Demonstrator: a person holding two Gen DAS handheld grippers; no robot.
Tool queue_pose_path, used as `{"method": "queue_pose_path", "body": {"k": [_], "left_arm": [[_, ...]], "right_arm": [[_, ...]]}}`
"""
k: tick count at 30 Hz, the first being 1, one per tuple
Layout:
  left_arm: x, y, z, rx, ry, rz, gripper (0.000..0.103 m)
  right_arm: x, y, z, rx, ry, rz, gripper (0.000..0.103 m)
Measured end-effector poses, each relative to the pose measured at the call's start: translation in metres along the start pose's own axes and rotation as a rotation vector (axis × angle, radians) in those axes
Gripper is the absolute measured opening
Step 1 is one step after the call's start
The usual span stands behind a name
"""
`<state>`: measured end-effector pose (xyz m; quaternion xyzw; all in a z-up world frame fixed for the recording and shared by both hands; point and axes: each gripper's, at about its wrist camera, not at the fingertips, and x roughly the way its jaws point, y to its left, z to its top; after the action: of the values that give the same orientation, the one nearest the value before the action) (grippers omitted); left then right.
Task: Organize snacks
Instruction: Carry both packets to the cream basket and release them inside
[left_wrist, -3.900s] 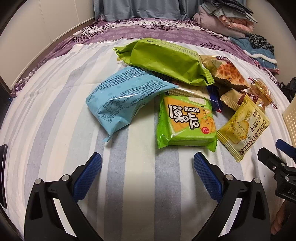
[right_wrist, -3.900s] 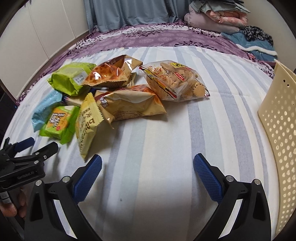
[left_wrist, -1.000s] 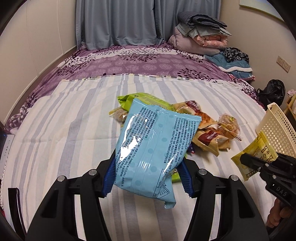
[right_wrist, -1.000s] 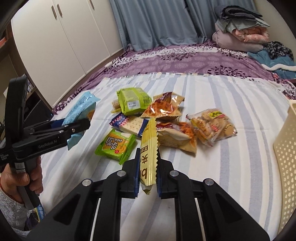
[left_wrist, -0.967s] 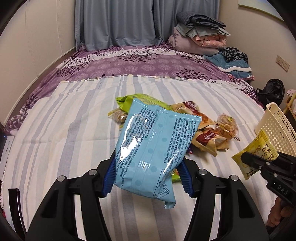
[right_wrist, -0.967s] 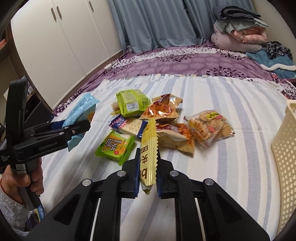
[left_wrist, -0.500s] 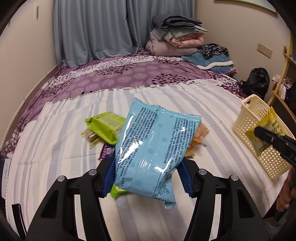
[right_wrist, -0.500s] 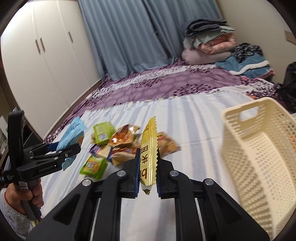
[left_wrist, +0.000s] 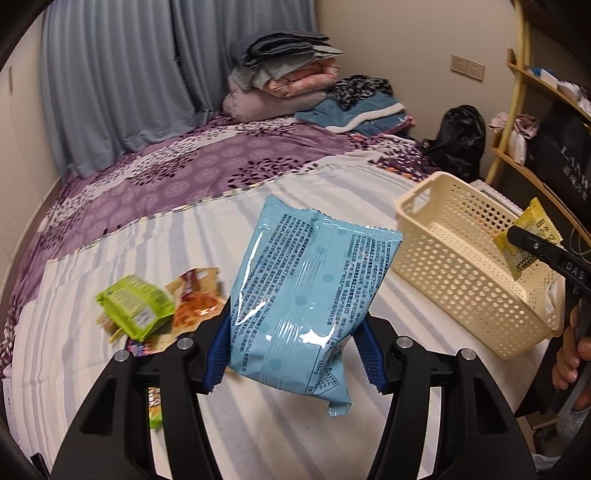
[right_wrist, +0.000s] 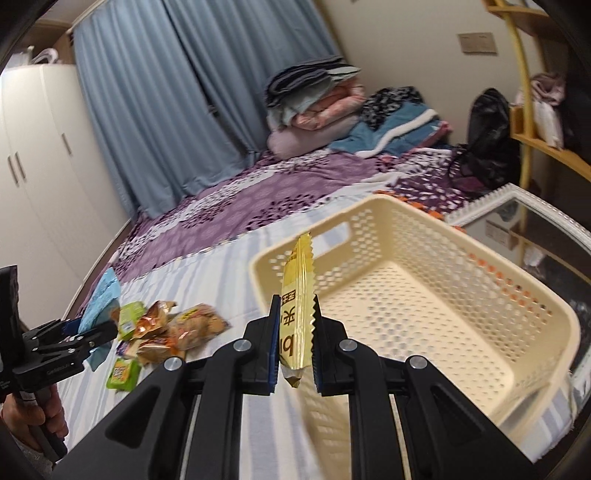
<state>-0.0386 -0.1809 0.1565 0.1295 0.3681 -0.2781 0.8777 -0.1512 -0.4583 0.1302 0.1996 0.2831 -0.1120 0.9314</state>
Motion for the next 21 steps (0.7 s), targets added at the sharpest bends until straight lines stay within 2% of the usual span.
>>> {"method": "queue_pose_path", "body": {"k": [10, 13, 15, 17, 21], "left_arm": [[0.015, -0.068, 0.027, 0.111, -0.001, -0.081, 0.061], [0.018, -0.085, 0.032, 0.128, 0.001, -0.112, 0.061], [0.022, -0.098, 0.037, 0.144, 0.001, -0.134, 0.061], [0.023, -0.109, 0.04, 0.159, 0.0, -0.152, 0.061], [0.031, -0.132, 0.049, 0.19, -0.003, -0.188, 0.061]], "right_arm": [[-0.014, -0.05, -0.003, 0.077, -0.036, -0.084, 0.015], [-0.02, -0.057, -0.003, 0.08, -0.059, -0.106, 0.027], [-0.024, -0.061, -0.005, 0.076, -0.073, -0.123, 0.042], [-0.029, -0.064, -0.005, 0.072, -0.092, -0.145, 0.046], [-0.034, -0.068, -0.005, 0.071, -0.106, -0.159, 0.046]]}}
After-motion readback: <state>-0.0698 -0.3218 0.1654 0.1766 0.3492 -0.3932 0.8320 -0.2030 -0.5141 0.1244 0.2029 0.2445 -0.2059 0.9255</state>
